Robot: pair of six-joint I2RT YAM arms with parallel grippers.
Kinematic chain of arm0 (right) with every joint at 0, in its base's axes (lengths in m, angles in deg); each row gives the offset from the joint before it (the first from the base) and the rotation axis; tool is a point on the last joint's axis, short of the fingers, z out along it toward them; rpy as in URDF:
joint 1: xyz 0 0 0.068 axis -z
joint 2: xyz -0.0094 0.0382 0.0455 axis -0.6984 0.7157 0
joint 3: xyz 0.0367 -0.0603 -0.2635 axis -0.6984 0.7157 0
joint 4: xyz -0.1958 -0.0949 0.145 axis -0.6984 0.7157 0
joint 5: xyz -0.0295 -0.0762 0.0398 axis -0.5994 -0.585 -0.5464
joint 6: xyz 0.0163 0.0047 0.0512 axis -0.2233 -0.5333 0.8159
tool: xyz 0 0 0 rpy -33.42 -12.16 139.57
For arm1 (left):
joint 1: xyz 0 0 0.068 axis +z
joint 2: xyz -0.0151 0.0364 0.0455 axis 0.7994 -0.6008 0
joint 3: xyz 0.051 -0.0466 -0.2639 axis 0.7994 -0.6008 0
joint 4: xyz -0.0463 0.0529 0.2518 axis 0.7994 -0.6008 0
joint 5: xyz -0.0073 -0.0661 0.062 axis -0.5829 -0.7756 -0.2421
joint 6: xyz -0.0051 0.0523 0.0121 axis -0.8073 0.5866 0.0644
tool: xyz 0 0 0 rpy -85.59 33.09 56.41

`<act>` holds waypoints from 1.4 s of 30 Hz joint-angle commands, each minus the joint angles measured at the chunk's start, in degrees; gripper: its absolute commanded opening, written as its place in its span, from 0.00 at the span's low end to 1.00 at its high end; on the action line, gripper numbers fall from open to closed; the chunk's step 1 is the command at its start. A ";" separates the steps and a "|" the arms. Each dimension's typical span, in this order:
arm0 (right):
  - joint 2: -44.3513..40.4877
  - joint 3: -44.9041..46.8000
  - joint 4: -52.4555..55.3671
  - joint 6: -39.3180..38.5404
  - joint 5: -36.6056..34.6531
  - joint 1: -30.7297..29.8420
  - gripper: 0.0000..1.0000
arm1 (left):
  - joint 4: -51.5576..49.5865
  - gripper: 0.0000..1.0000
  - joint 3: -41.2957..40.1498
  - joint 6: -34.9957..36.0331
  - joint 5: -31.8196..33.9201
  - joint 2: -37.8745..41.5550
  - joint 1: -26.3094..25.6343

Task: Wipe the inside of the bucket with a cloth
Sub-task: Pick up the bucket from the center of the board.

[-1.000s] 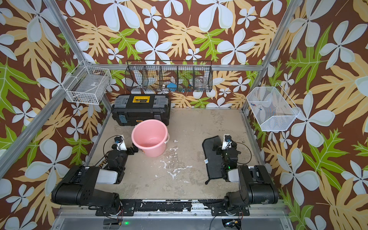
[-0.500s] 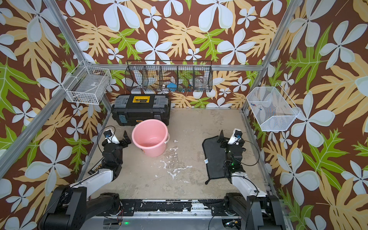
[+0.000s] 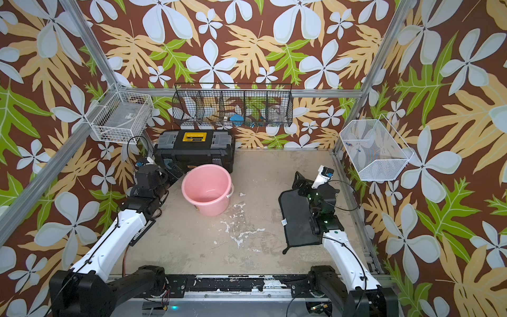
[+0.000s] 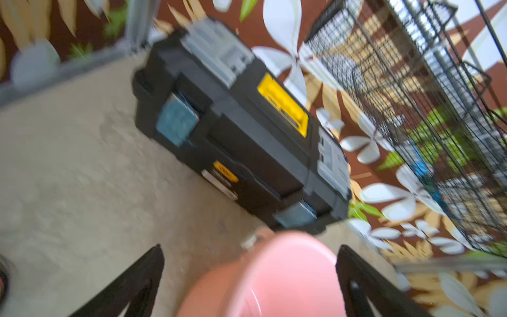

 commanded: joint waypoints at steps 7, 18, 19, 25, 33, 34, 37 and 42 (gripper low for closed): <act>4.02 -8.14 11.60 2.43 4.18 -0.90 1.00 | -26.60 1.00 11.75 -4.45 -2.71 -8.10 -1.88; 5.14 -7.09 10.29 3.45 6.01 -0.99 1.00 | -35.68 0.92 18.07 2.46 -4.72 -14.23 -1.94; 5.66 -7.21 10.19 3.59 6.48 -1.01 1.00 | -36.49 0.88 18.49 3.71 -4.97 -15.08 -1.94; 6.25 -6.24 8.07 5.44 7.53 -1.08 1.00 | -36.04 0.80 16.68 5.11 -7.83 -16.83 -1.99; 6.97 -6.76 8.63 5.69 8.00 -1.08 1.00 | -36.70 0.71 17.77 6.64 -9.00 -20.02 -2.18; 6.93 -6.75 8.64 5.67 8.08 -1.11 1.00 | -37.03 0.71 17.95 6.83 -9.28 -20.72 -2.28; 6.58 -6.44 8.55 5.65 8.15 -1.08 1.00 | -37.07 0.67 18.20 6.95 -9.12 -21.56 -2.36; 6.18 -5.71 8.20 5.80 7.75 -1.08 1.00 | -38.08 0.53 19.77 7.63 -7.15 -21.71 -2.40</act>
